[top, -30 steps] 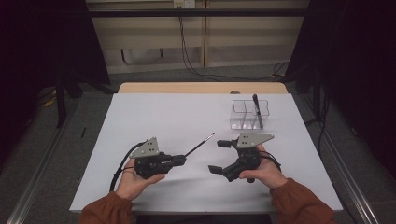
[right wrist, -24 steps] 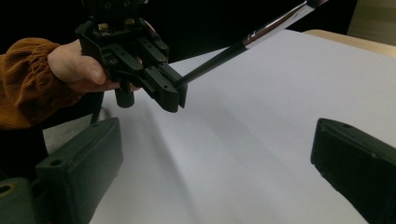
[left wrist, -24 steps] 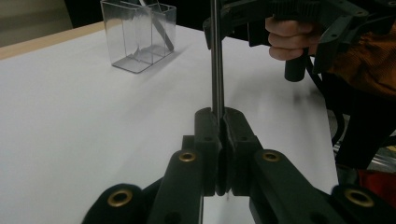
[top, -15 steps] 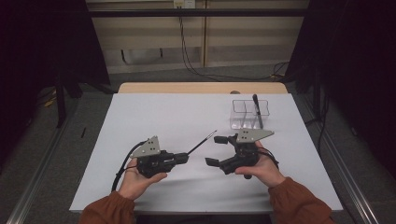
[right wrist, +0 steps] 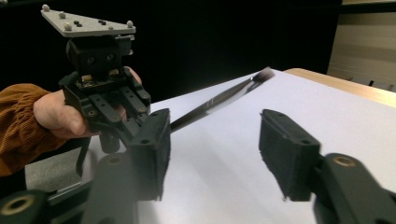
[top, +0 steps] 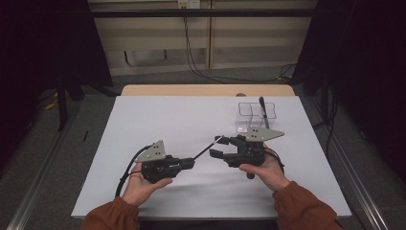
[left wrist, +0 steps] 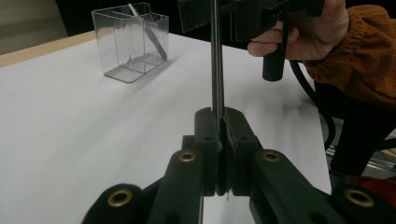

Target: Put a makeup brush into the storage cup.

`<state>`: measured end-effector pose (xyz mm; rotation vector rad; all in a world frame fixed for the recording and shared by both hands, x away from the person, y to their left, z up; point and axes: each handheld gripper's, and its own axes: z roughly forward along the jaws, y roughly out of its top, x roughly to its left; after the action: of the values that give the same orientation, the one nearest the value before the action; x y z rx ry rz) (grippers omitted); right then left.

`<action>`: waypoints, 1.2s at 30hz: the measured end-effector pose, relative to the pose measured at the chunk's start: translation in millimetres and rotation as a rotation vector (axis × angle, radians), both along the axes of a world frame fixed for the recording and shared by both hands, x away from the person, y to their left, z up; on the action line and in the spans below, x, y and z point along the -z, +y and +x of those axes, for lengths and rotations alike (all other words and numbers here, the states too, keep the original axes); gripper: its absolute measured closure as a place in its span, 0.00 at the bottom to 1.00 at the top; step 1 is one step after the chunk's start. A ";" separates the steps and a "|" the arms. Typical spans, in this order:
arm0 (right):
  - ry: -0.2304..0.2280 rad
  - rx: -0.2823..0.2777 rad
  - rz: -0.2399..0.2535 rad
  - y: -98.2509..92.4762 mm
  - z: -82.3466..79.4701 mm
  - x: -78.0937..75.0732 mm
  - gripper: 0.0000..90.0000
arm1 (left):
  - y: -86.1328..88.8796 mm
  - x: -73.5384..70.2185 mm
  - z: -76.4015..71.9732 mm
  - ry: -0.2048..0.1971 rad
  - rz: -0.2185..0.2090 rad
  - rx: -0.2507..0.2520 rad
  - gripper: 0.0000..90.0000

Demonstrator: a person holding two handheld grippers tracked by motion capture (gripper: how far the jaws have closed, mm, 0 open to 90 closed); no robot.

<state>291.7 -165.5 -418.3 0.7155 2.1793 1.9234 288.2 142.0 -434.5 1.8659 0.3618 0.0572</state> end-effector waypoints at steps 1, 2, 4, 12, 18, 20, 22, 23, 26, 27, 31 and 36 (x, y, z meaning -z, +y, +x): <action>0.009 -0.009 0.007 0.0 -0.1 0.4 0.57 | -0.5 0.5 0.3 0.000 0.002 0.003 0.95; 0.019 -0.019 0.009 0.3 0.0 0.8 0.59 | -1.4 1.2 0.4 0.002 0.006 0.007 0.95; 0.029 -0.026 0.022 1.4 0.0 1.4 0.63 | -3.5 3.0 0.5 0.003 0.013 0.006 0.95; 0.067 -0.061 0.061 3.6 2.3 4.1 0.79 | -6.5 5.7 0.6 0.006 0.025 0.017 0.95; 0.089 -0.079 0.090 3.1 4.5 6.1 0.85 | -9.1 7.9 1.1 0.007 0.039 0.018 0.95; 0.102 -0.086 0.101 3.2 4.9 6.1 0.86 | -11.0 8.9 0.8 0.007 0.045 0.019 0.95; 0.117 -0.099 0.114 3.3 5.1 5.8 0.88 | -13.3 10.4 0.4 0.008 0.050 0.024 0.94; 0.120 -0.101 0.118 3.5 5.0 5.8 0.89 | -14.1 10.9 0.1 0.008 0.054 0.025 0.94; 0.129 -0.118 0.131 4.7 4.4 5.3 0.92 | -14.9 11.5 0.5 0.015 0.055 0.028 0.94; 0.129 -0.124 0.135 5.0 4.3 4.9 0.93 | -14.5 10.9 1.0 0.016 0.052 0.023 0.93; 0.135 -0.142 0.147 5.0 3.8 2.3 0.95 | -12.0 10.0 2.6 0.028 0.034 0.003 0.90; 0.134 -0.140 0.133 6.1 2.5 1.2 0.95 | -13.2 10.5 1.4 0.027 0.035 -0.006 0.82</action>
<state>294.2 -159.4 -419.5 0.7525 2.2506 2.1658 289.6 128.8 -445.1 1.9022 0.3872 0.0427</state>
